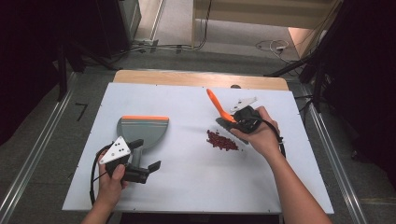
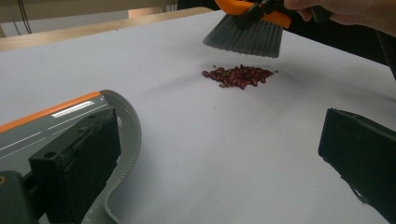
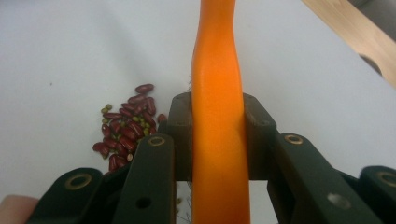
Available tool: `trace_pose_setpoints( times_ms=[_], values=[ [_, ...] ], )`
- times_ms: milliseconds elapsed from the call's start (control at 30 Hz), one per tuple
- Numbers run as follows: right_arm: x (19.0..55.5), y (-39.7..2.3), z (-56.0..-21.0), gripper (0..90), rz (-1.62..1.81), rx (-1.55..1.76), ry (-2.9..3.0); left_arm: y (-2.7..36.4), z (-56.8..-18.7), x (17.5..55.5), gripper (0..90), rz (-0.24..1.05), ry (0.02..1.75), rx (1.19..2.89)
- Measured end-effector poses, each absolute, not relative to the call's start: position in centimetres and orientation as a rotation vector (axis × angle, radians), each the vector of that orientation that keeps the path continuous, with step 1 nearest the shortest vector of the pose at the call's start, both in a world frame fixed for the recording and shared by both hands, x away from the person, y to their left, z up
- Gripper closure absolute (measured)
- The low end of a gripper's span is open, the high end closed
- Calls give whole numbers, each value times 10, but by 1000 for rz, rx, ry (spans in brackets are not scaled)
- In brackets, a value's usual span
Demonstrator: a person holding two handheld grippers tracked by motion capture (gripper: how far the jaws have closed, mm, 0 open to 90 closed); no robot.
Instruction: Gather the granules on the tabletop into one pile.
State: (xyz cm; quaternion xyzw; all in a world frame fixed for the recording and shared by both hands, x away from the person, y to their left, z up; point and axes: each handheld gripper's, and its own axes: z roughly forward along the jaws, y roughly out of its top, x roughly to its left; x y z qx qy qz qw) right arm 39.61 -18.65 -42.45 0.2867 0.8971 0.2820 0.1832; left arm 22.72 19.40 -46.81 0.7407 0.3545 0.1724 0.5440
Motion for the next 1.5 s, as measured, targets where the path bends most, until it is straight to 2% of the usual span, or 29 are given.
trace_pose_setpoints(
  times_ms=[300,600,1200,1500],
  values=[
    [382,-229,-422,685,973,1083,2433,195,-468,228,0,413,845,1757],
    [359,-271,-426,685,1146,1219,2371,194,-468,228,0,420,848,1759],
    [299,-328,-446,685,1389,1277,2289,194,-470,228,0,429,845,1754],
    [290,-348,-448,684,1433,1294,2253,196,-471,228,0,430,847,1745]
  ],
)
